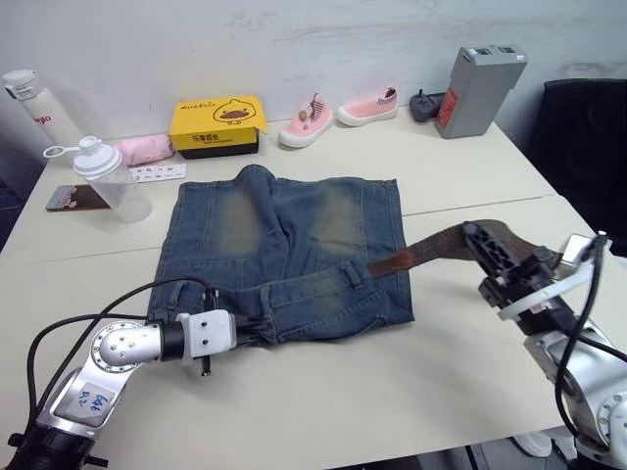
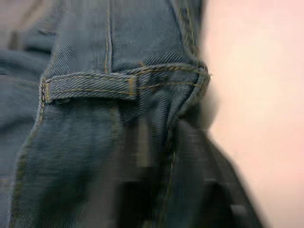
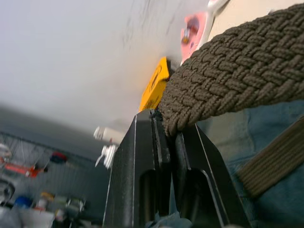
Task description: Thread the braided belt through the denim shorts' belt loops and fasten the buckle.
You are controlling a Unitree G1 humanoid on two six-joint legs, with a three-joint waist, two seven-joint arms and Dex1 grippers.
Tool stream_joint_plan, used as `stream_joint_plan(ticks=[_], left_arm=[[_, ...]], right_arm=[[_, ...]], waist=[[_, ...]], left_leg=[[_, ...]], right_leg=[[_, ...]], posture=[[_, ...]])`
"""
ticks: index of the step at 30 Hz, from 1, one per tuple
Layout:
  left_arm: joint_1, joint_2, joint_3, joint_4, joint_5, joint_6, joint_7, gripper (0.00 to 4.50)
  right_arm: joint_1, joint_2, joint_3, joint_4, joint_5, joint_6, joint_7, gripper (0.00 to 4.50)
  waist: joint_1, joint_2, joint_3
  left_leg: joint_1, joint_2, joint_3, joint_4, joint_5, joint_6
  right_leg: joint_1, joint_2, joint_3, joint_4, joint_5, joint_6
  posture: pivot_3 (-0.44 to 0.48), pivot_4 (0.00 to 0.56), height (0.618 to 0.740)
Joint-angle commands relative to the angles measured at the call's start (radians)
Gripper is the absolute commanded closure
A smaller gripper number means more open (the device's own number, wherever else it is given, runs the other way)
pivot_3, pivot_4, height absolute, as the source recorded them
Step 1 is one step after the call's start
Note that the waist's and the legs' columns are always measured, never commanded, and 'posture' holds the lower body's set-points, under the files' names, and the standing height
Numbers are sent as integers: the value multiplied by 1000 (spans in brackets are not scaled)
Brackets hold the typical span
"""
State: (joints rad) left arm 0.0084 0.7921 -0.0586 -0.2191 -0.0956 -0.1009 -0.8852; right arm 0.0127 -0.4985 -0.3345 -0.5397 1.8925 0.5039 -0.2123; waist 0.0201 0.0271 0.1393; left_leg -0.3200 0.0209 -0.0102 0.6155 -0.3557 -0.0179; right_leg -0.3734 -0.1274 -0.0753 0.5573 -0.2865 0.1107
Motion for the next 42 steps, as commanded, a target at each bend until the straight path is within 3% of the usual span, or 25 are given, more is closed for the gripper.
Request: stream_joint_plan(ticks=[1,5,7,13,18,36,39,42], left_arm=[[-5,6,81,-55,-168,111,-46,1712],[-25,113,200,-124,-494,404,-197,1712],[-20,179,231,-136,-591,507,-277,1712],[-143,117,223,-177,-726,683,-144,1712],[-120,68,225,-238,-739,730,-90,1712],[-184,-3,183,-252,-710,759,-30,1712],[-224,-14,146,-231,-655,719,-41,1712],[-292,-21,52,-176,-483,555,-85,1712]], right_arm=[[-44,-17,6,1,14,5,-22,4500],[-105,-35,43,56,23,42,-36,4500],[-147,-44,72,113,-3,68,-43,4500],[-201,-65,102,264,-75,128,-47,4500],[-215,-62,100,313,-137,171,-16,4500],[-273,107,175,385,-420,228,65,4500],[-275,150,180,404,-399,261,5,4500],[-276,187,175,447,-322,323,-110,4500]], waist=[[1,0,0],[2,-3,1],[1,-3,1],[5,1,0],[-1,-2,-1],[1,-2,-1],[0,-2,-1],[0,-2,-1]], left_leg=[[0,0,0,0,0,0],[1,-1,-1,1,0,0],[0,-1,-1,2,0,0],[0,-5,-2,3,1,1],[-1,-6,-1,5,3,-3],[0,-5,-1,5,3,-4],[0,-5,-1,5,3,-4],[0,-5,-2,5,4,-5]], right_leg=[[0,1,-2,0,0,0],[-1,1,-5,0,0,0],[-2,2,-6,1,0,0],[-1,7,-3,0,-1,-3],[-1,10,-1,1,3,3],[-2,12,0,-1,2,0],[-2,12,0,0,2,0],[-2,12,0,0,2,0]], posture=[[0,150,739],[0,150,739],[0,150,739],[0,150,739],[0,150,739],[0,150,739],[0,150,739],[0,150,739]])
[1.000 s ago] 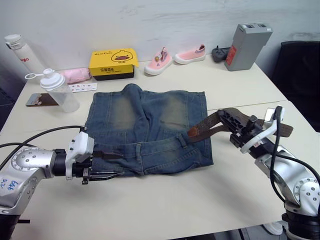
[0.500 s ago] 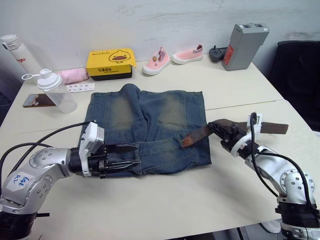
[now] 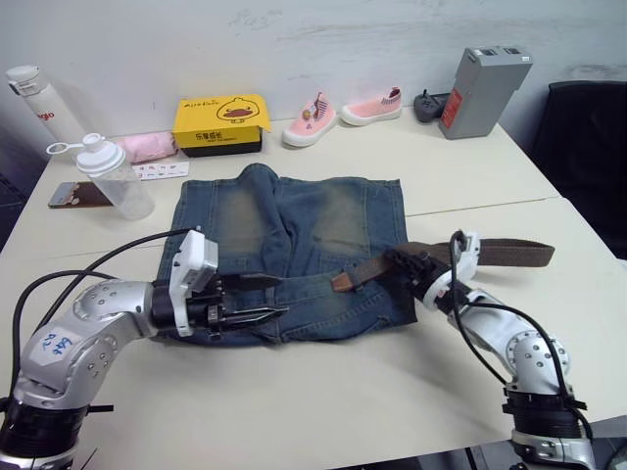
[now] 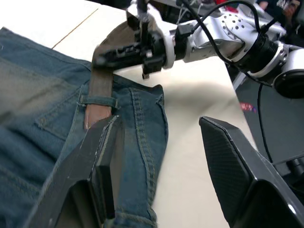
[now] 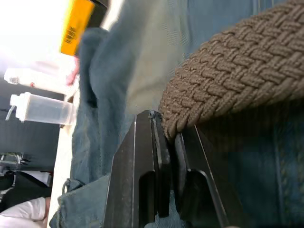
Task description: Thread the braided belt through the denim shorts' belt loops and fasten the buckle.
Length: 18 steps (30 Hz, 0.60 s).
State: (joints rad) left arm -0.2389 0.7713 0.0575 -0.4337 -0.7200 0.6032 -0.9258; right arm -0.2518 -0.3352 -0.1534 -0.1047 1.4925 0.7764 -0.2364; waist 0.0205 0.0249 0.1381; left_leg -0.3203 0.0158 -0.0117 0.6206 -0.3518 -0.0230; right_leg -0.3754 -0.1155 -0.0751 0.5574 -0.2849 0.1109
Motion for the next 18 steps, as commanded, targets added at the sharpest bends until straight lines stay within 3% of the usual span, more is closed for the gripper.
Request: stream_joint_plan(ticks=[1,4,10,18], left_arm=[[-78,-11,-104,74,211,-222,-55,1712],[-162,-45,-202,191,391,-443,-89,1712],[-300,-127,-309,429,569,-702,-141,1712],[-424,-194,-422,640,704,-770,-202,1712]], right_arm=[[-17,32,-6,30,102,70,-118,4500],[-36,41,4,58,130,119,-168,4500],[-68,55,-10,118,100,146,-218,4500],[-82,84,-34,83,81,125,-243,4500]], waist=[[-1,0,0],[-1,-1,-2],[-7,-3,-3],[-22,-6,-5]], left_leg=[[0,0,0,0,0,0],[0,0,1,0,0,-1],[-1,1,1,-1,0,0],[0,0,1,0,-2,7]], right_leg=[[0,0,0,0,0,0],[0,0,0,0,-1,-3],[0,1,-1,3,0,-2],[1,2,-1,4,3,3]], posture=[[0,150,739],[0,150,739],[0,150,739],[0,150,739]])
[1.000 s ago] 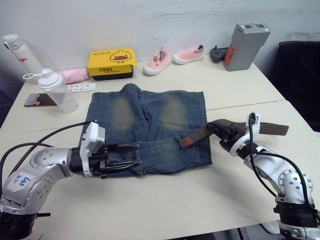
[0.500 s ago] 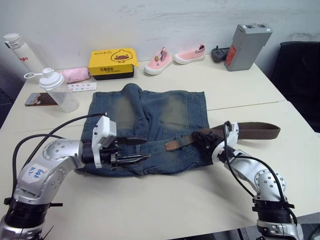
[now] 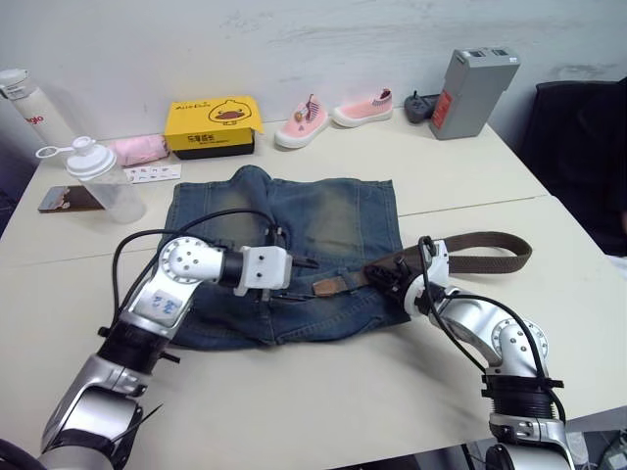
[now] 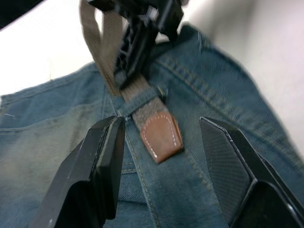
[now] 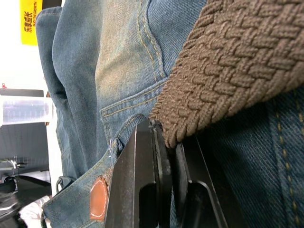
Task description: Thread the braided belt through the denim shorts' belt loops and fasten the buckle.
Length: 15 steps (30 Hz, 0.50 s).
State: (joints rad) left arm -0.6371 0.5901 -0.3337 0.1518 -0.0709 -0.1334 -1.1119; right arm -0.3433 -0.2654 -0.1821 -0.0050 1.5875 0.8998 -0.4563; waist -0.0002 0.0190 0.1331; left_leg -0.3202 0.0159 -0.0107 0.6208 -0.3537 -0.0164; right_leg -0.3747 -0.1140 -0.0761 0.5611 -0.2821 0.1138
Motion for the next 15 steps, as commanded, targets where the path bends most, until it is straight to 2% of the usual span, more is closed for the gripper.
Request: stream_joint_plan(ticks=[1,4,9,13,14,15], left_arm=[[-31,-14,-43,70,75,-53,-18,1712],[-44,-15,-72,107,132,-97,-6,1712],[-108,-84,-63,204,239,-174,166,1712],[-116,-125,-43,220,228,-227,199,1712],[-111,-127,-44,215,222,-233,193,2240],[-106,-128,-43,212,217,-237,188,2522]], right_arm=[[11,19,-10,-29,-11,-3,-30,4500],[9,27,-20,-56,1,-16,-46,4500],[12,40,-32,-107,20,-33,-73,4500],[29,54,-31,-135,23,-42,-91,4500],[34,56,-31,-140,23,-44,-94,4500],[37,58,-31,-143,22,-46,-96,4500]], waist=[[-1,0,0],[-2,0,0],[2,1,1],[4,1,1],[2,1,1],[2,1,1]], left_leg=[[0,0,0,0,0,0],[0,0,-1,0,0,1],[0,0,-2,1,0,1],[-3,-1,-4,3,0,1],[-3,-1,-4,2,0,1],[-3,-1,-4,2,0,1]], right_leg=[[0,0,0,0,0,0],[0,0,1,1,0,0],[-1,0,1,1,0,1],[-1,-1,1,0,2,4],[-1,-1,1,0,2,4],[-1,0,1,-1,2,4]], posture=[[0,150,739],[0,150,739],[0,150,739],[0,150,739],[0,150,739],[0,150,739]])
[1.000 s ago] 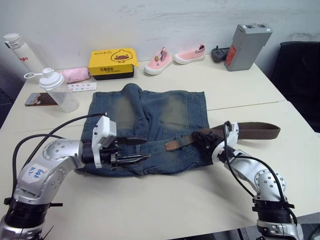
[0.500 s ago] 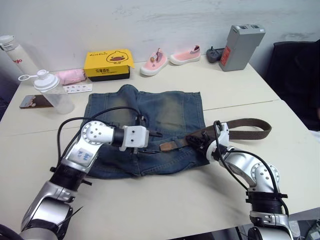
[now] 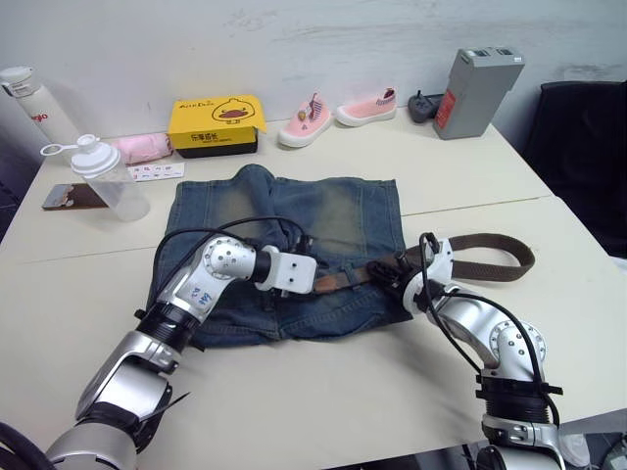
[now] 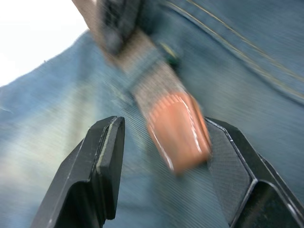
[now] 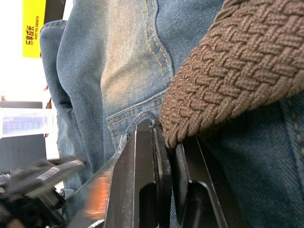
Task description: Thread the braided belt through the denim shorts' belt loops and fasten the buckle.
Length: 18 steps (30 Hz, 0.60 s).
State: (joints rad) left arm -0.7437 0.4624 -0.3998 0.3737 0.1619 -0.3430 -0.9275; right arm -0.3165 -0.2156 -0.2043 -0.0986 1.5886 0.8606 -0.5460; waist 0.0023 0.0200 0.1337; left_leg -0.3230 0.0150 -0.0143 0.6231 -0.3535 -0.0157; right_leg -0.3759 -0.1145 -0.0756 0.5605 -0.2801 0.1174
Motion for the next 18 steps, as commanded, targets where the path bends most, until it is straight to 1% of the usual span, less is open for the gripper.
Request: stream_joint_plan(ticks=[1,2,3,4,5,9,14,16,18], left_arm=[[4,-2,24,-11,-17,-29,3,2888],[8,-2,24,-15,-14,-29,4,3391],[10,-1,22,-18,-11,-33,4,3609],[12,1,21,-19,-9,-36,3,4205],[13,4,18,-21,-4,-41,2,4404],[11,9,17,-26,6,-46,3,4462],[23,20,10,-79,7,-23,-17,4462],[26,30,22,-111,-5,-5,-22,4500],[28,41,42,-150,-25,25,-30,4500]], right_arm=[[14,8,-8,-53,21,-9,-8,4500],[18,9,-7,-58,22,-12,-12,4500],[21,11,-6,-63,23,-14,-16,4500],[23,12,-5,-66,23,-16,-19,4500],[25,13,-4,-70,24,-17,-22,4500],[28,11,-3,-81,27,-18,-32,4500],[36,32,-32,-120,76,-65,-87,4500],[52,24,-56,-165,122,-87,-89,3686],[67,2,-81,-206,162,-105,-104,3046]], waist=[[-1,0,0],[-1,0,0],[-1,0,0],[-1,0,0],[-1,0,0],[-1,0,0],[-1,1,0],[-2,1,0],[1,1,1]], left_leg=[[0,0,0,0,0,-1],[0,0,0,0,1,-1],[0,0,0,0,1,-1],[0,0,0,0,1,-1],[0,0,0,0,0,0],[0,0,0,0,0,0],[0,0,0,0,0,0],[0,0,0,0,0,0],[0,0,0,0,0,0]], right_leg=[[0,0,0,0,0,0],[0,0,0,0,0,0],[0,0,0,0,0,0],[0,0,0,0,0,0],[0,0,0,0,0,0],[0,0,0,0,0,0],[0,0,0,0,0,0],[0,0,0,0,0,0],[0,0,0,0,0,0]], posture=[[0,150,739],[0,150,739],[0,150,739],[0,150,739],[0,150,739],[0,150,739],[0,150,739],[0,150,739],[0,150,739]])
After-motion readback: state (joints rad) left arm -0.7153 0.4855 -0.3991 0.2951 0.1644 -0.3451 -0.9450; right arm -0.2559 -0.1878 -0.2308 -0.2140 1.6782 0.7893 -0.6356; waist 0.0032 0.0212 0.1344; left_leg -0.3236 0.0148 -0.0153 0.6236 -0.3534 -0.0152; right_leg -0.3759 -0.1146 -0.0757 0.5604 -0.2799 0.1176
